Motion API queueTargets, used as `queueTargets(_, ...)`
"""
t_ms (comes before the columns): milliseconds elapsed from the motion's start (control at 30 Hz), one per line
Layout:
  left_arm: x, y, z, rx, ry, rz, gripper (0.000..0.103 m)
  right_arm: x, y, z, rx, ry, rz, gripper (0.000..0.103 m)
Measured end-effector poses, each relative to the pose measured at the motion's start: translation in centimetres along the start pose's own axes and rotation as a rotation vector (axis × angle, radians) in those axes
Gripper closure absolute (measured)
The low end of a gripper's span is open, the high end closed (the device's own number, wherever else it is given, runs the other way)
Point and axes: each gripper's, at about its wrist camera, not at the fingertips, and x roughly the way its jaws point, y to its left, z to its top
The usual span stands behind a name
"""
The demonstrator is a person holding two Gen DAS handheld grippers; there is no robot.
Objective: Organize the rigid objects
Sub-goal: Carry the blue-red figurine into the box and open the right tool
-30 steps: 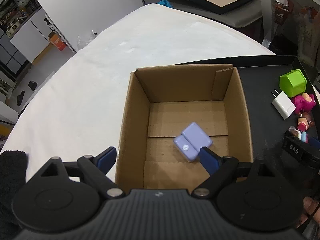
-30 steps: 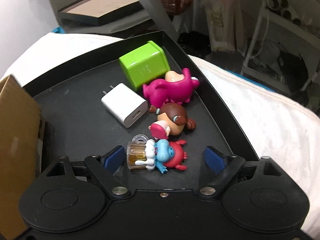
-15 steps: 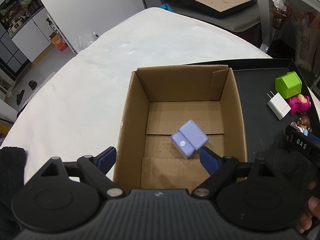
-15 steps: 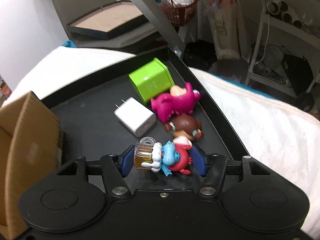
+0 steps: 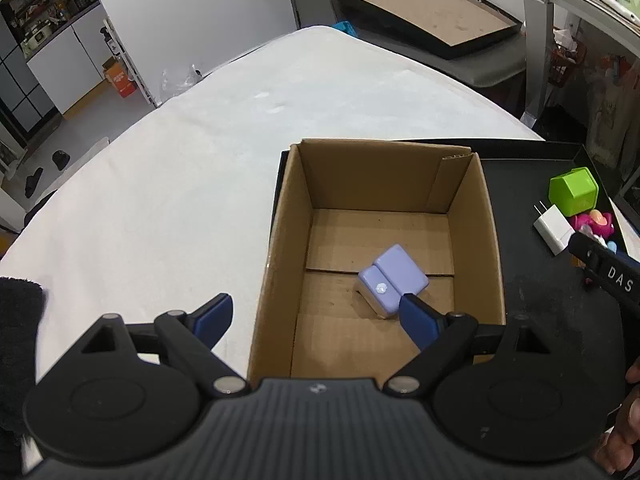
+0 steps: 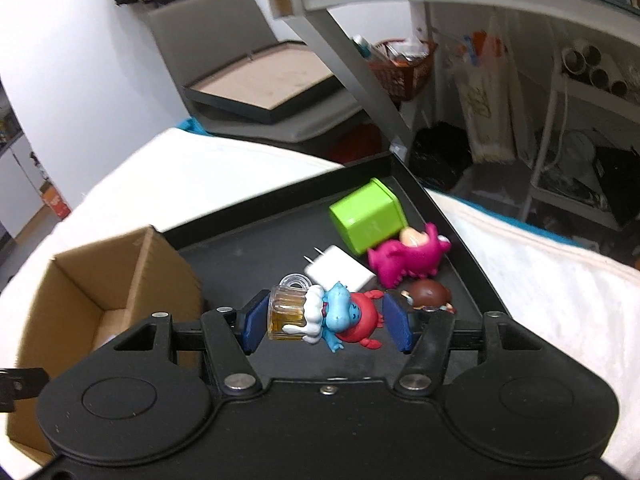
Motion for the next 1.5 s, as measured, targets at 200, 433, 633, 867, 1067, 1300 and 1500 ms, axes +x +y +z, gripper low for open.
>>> queueTargets(200, 0.0, 1.3, -0.3, -0.024, -0.006, -0.016, 0.014, -1.4, 1.7, 0.5, -0.019, -0.04, 0.058, 0.045)
queueTargets(433, 0.6, 3.0, -0.4, -0.054, -0.004, -0.04, 0.014, -3.0, 4.1, 1.0, -0.059, -0.091, 0.129, 0.045)
queueTargets(633, 1.2, 4.2, -0.5, -0.079, 0.001, -0.069, 0.014, -3.5, 6.6, 0.6, -0.13, -0.108, 0.181, 0.045)
queueTargets(867, 1.7, 5.1, -0.4, -0.103, 0.003, -0.116, 0.014, -3.5, 9.3, 0.0, -0.195, -0.129, 0.22, 0.044)
queueTargets(1067, 2.5, 5.8, -0.5, -0.128, 0.006, -0.166, 0.014, -3.4, 11.1, -0.6, -0.24, -0.143, 0.24, 0.044)
queueTargets(1300, 3.6, 6.6, -1.0, -0.168, 0.008, -0.224, 0.02, -2.8, 12.0, -1.0, -0.26, -0.138, 0.244, 0.044)
queueTargets(1500, 4.6, 6.9, -1.4, -0.191, 0.031, -0.272, 0.072, -1.8, 12.7, -1.2, -0.255, -0.096, 0.25, 0.044)
